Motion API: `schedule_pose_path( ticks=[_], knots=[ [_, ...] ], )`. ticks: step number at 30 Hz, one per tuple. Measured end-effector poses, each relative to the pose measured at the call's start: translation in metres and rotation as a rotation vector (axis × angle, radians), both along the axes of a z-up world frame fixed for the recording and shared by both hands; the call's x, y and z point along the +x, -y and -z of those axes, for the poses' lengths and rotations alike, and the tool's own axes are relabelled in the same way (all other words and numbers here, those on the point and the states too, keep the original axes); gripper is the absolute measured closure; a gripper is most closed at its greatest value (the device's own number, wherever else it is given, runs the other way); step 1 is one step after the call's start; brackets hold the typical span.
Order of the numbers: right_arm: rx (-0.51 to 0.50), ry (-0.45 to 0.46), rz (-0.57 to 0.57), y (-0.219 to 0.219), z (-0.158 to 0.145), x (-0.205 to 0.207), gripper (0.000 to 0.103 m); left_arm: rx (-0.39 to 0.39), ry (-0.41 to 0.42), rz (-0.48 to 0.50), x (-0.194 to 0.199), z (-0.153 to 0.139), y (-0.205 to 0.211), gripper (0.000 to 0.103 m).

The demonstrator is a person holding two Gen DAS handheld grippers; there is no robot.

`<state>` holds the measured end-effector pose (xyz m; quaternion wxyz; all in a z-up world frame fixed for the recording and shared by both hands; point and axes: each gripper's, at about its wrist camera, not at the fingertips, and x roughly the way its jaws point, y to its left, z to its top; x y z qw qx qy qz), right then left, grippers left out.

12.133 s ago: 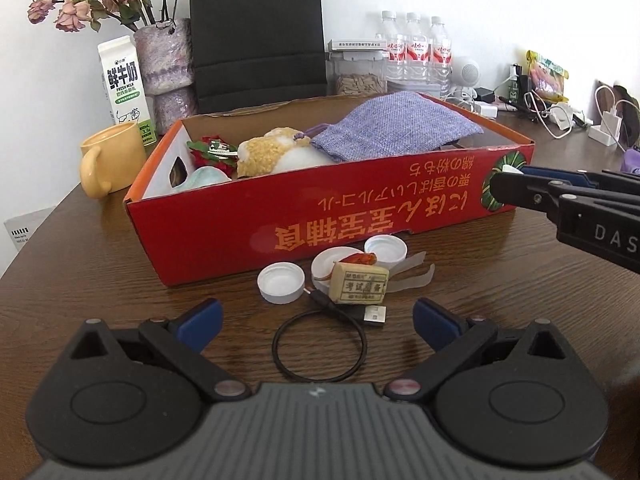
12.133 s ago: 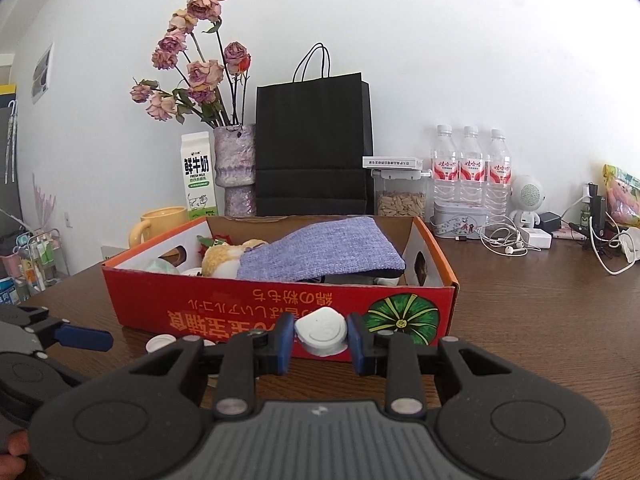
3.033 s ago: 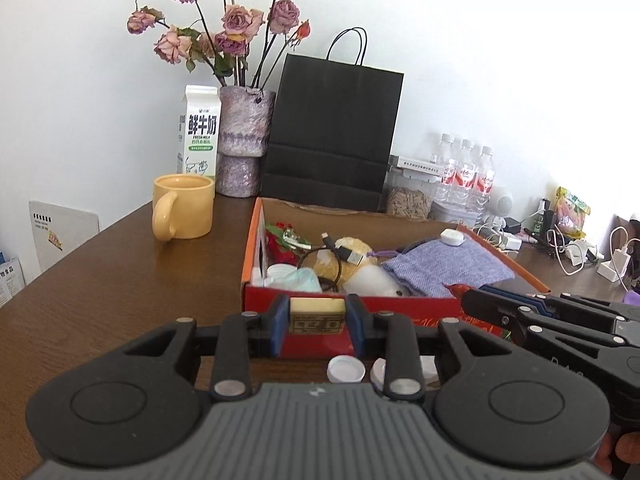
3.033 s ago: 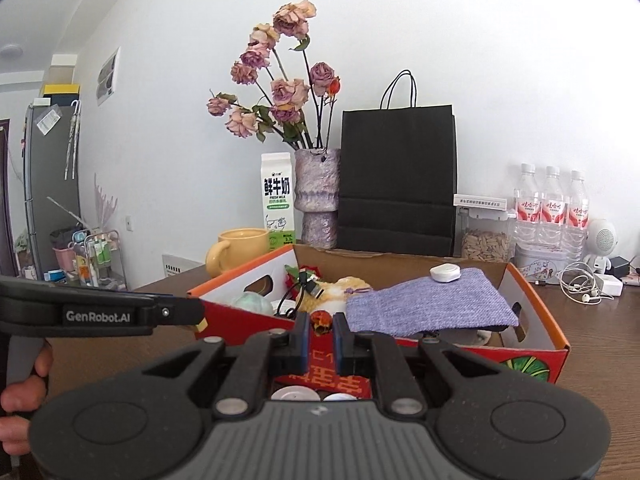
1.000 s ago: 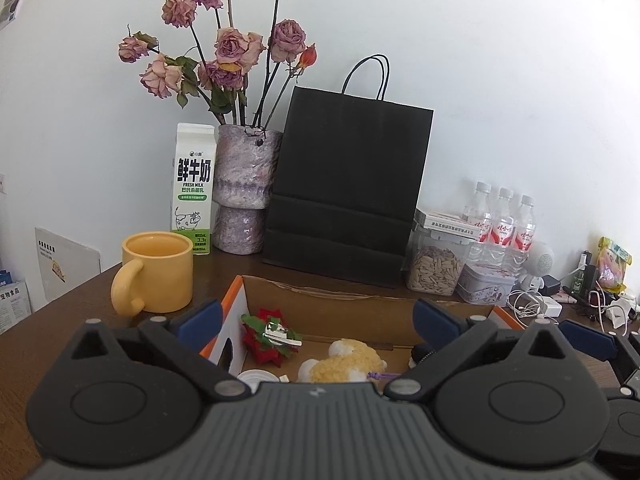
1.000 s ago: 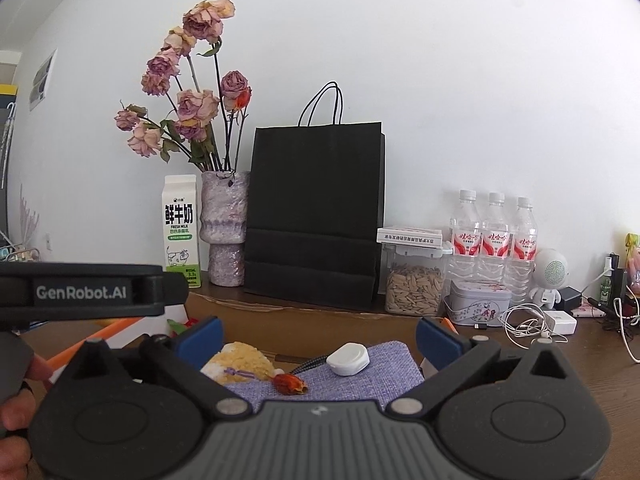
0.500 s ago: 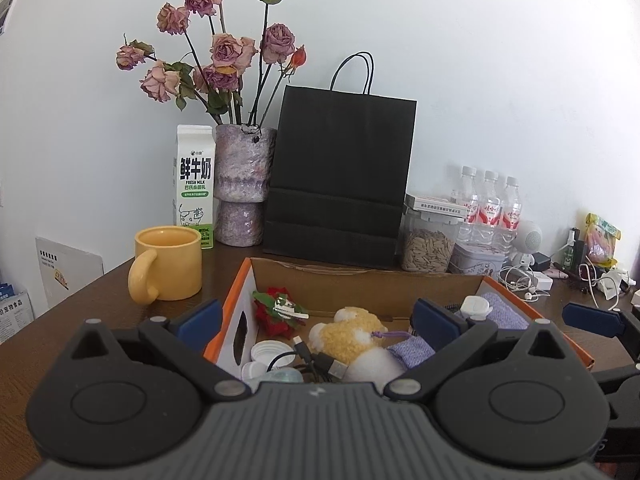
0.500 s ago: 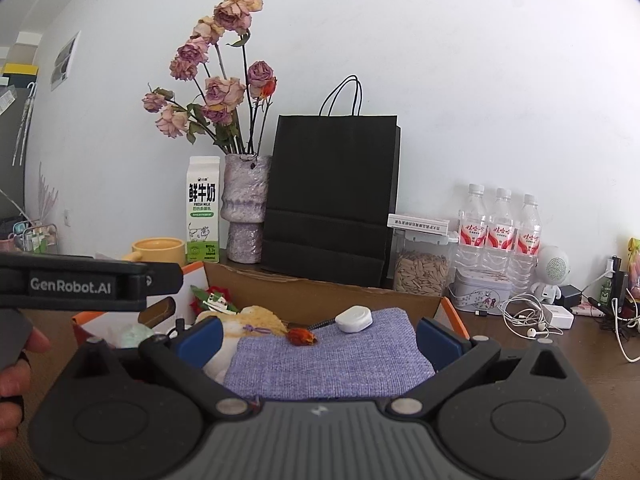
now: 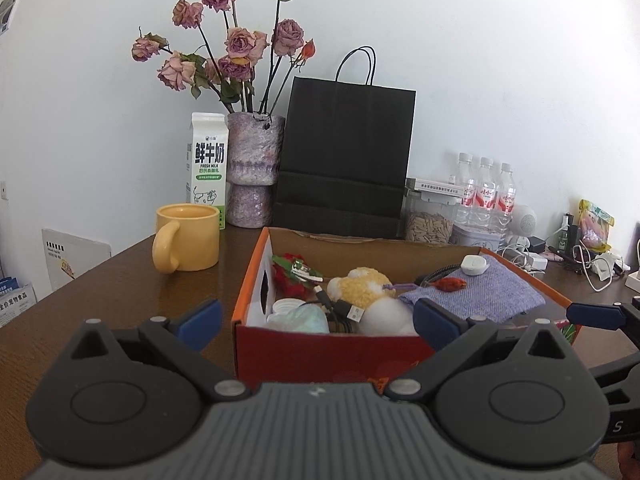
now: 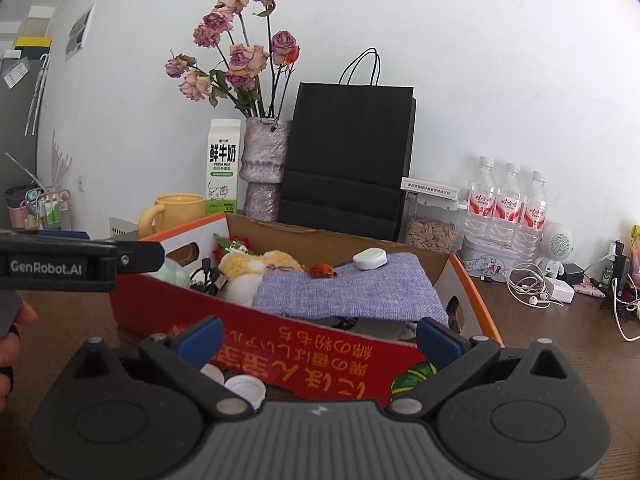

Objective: Organize objects

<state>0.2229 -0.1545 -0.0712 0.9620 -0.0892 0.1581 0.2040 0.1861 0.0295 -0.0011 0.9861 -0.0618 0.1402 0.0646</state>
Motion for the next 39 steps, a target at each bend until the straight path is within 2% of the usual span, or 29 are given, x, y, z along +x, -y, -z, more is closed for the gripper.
schedule_pose_path(
  ticks=[11,16,21,27,34,39],
  knots=[
    [-0.031,-0.099,-0.036,-0.001,0.013,-0.014,0.000,0.023,-0.099,0.014,-0.010,0.014,0.000,0.000],
    [-0.029,-0.119,-0.019,0.000,0.015,-0.012,0.000,0.030,-0.216,0.007,-0.006,0.024,0.000,0.000],
    [-0.037,-0.171,-0.044,-0.003,0.018,-0.008,0.008,0.023,-0.228,0.010,-0.008,0.026,-0.002,0.000],
    [-0.063,-0.274,-0.062,-0.015,0.026,0.005,0.018,0.005,-0.250,0.006,-0.007,0.028,-0.005,0.000],
    [-0.075,-0.317,-0.062,-0.026,0.032,0.014,0.018,-0.017,-0.264,0.009,-0.007,0.029,-0.007,0.000],
    [-0.051,-0.346,-0.081,-0.024,0.033,0.017,0.014,-0.027,-0.266,0.008,-0.006,0.029,-0.009,0.000]
  ],
)
